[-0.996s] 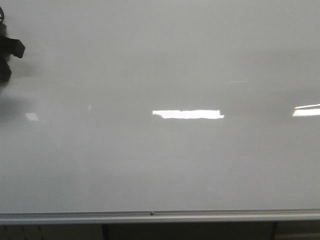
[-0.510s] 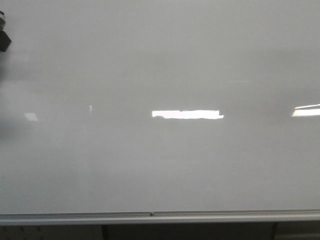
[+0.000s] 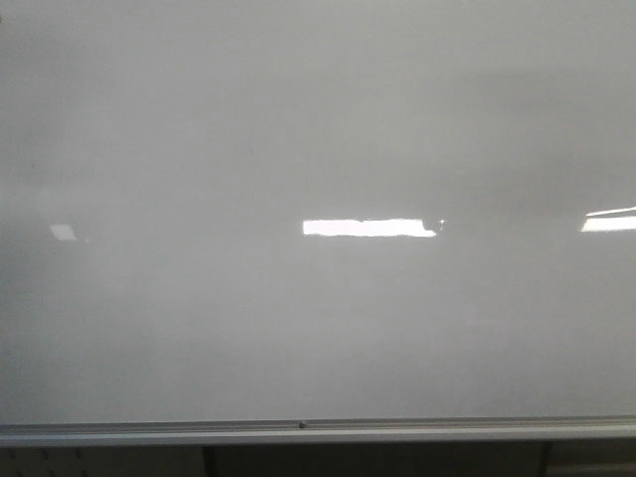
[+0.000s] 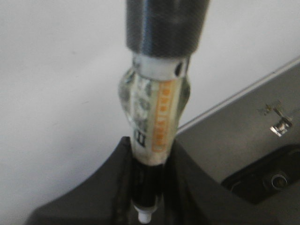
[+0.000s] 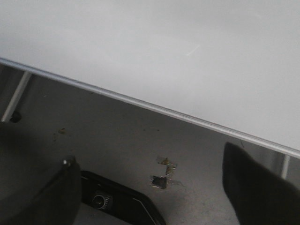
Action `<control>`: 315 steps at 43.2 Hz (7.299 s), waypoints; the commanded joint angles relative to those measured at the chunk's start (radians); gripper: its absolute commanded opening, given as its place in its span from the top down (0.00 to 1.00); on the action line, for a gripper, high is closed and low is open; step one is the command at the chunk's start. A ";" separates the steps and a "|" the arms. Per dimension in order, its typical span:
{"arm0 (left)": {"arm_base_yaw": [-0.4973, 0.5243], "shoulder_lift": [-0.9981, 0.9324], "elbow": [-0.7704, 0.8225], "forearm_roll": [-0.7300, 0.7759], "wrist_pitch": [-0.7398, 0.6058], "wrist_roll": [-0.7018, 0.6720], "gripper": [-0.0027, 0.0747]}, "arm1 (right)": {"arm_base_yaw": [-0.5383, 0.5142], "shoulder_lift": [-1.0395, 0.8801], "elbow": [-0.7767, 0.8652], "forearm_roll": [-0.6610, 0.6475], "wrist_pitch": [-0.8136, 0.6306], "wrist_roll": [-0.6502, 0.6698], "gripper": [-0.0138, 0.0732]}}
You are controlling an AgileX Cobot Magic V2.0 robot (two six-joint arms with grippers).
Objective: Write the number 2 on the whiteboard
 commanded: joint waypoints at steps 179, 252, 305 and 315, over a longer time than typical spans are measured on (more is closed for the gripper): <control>0.083 -0.460 0.113 -0.275 -0.100 0.108 0.33 | 0.193 -0.104 0.237 -0.191 -0.844 0.108 0.80; 0.083 -0.458 0.113 -0.275 -0.133 0.108 0.33 | 0.221 0.499 0.024 -0.229 -0.919 0.098 0.80; -0.207 -0.240 -0.019 -0.492 0.050 0.511 0.33 | 0.490 0.234 -0.259 -0.077 0.233 -0.342 0.80; -0.430 -0.094 -0.076 -0.492 0.036 0.529 0.33 | 0.513 0.234 -0.259 0.098 0.253 -0.456 0.80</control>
